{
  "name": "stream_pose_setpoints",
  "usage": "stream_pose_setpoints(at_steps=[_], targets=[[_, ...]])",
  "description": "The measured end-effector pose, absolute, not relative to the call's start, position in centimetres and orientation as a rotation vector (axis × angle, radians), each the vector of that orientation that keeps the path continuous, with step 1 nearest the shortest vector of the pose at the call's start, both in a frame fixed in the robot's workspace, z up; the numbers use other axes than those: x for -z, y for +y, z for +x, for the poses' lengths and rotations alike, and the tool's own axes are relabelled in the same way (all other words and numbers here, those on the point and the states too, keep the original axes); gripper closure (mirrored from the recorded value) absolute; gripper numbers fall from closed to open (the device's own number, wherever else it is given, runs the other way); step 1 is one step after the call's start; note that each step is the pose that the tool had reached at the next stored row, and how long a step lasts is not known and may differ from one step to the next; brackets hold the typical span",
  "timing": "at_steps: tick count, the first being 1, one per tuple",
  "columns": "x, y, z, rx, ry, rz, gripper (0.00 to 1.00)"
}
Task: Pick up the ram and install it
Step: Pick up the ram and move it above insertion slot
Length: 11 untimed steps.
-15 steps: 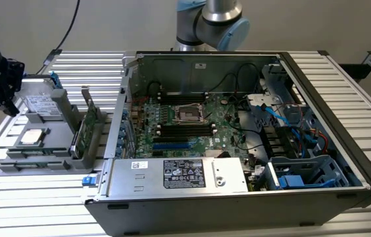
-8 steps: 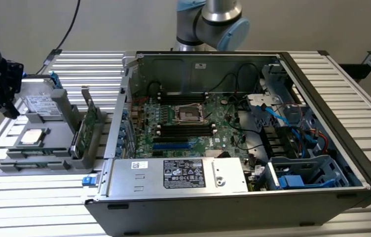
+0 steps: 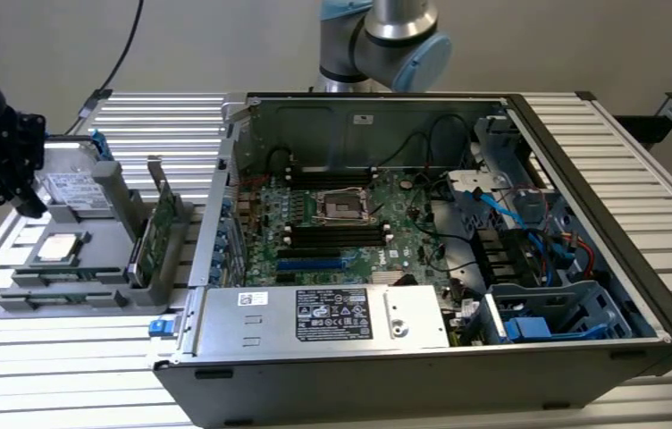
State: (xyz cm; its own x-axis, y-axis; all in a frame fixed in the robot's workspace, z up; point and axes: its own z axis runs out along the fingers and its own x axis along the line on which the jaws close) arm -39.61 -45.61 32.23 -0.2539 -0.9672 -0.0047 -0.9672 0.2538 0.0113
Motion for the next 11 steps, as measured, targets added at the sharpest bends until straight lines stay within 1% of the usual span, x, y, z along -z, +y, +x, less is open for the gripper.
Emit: stream_pose_setpoints(at_steps=[5, 11], targets=[[-32.2, -45.62, -39.61, -0.023, -2.411, 1.985, 0.9], [-32.13, -45.62, -39.6, -0.052, -2.303, 2.088, 0.9]])
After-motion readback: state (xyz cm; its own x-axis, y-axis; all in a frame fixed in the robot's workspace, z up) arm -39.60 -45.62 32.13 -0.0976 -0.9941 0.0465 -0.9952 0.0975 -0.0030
